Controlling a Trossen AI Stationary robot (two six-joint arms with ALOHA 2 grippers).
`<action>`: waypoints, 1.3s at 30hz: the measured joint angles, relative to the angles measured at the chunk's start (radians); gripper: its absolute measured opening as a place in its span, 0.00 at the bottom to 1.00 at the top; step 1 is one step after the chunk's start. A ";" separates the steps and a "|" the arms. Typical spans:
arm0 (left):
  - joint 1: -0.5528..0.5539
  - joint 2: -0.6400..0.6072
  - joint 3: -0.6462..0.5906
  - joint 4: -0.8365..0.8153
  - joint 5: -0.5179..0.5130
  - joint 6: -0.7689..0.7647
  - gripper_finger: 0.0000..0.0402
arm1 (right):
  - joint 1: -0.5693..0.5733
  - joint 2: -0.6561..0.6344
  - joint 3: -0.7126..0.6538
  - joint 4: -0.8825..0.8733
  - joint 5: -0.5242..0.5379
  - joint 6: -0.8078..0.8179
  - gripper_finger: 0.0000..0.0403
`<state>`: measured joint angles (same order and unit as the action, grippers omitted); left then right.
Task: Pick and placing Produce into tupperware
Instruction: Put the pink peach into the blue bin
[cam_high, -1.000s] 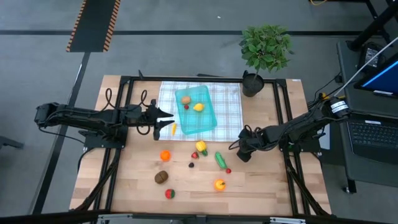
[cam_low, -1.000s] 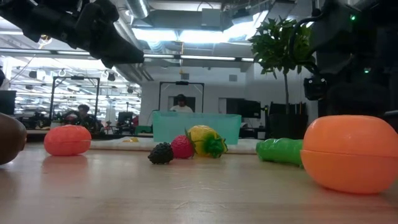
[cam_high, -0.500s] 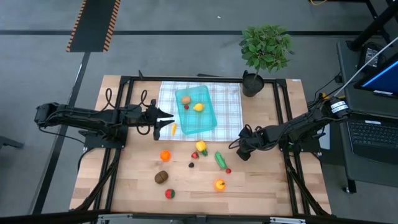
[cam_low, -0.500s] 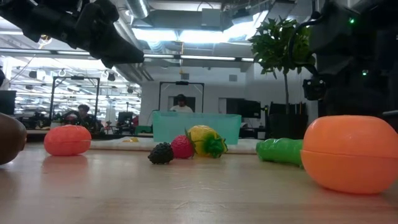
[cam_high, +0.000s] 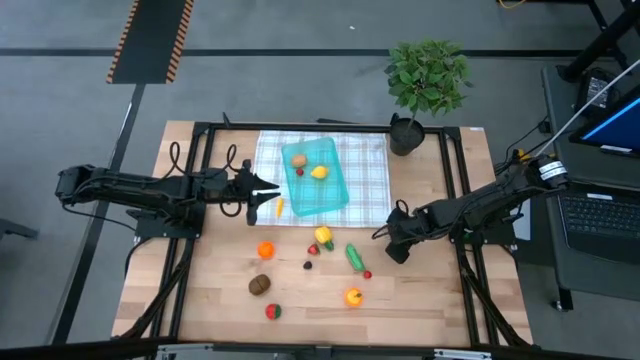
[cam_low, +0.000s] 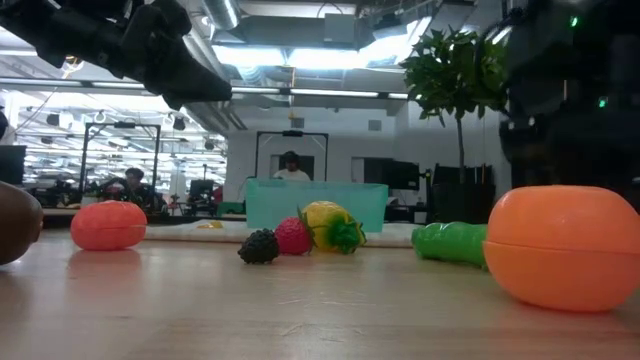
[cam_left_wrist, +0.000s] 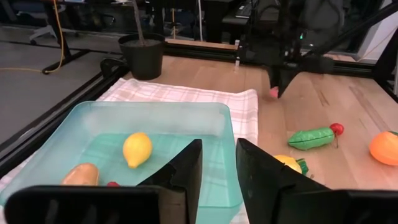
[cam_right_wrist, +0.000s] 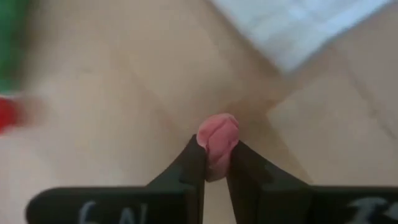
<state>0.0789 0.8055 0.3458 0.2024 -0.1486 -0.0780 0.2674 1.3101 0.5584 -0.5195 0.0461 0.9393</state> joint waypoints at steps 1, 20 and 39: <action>0.000 0.000 0.000 0.000 0.000 0.000 0.22 | 0.000 -0.019 0.001 0.003 0.000 0.001 0.12; -0.001 0.000 0.000 -0.004 0.000 -0.001 0.17 | 0.029 -0.332 -0.202 0.579 0.295 -0.453 0.12; -0.004 0.000 0.000 -0.007 0.000 0.002 0.11 | -0.065 -0.346 -0.520 1.429 0.087 -0.863 0.11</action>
<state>0.0753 0.8055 0.3458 0.1955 -0.1482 -0.0761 0.2029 0.9638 0.0380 0.9091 0.1333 0.0765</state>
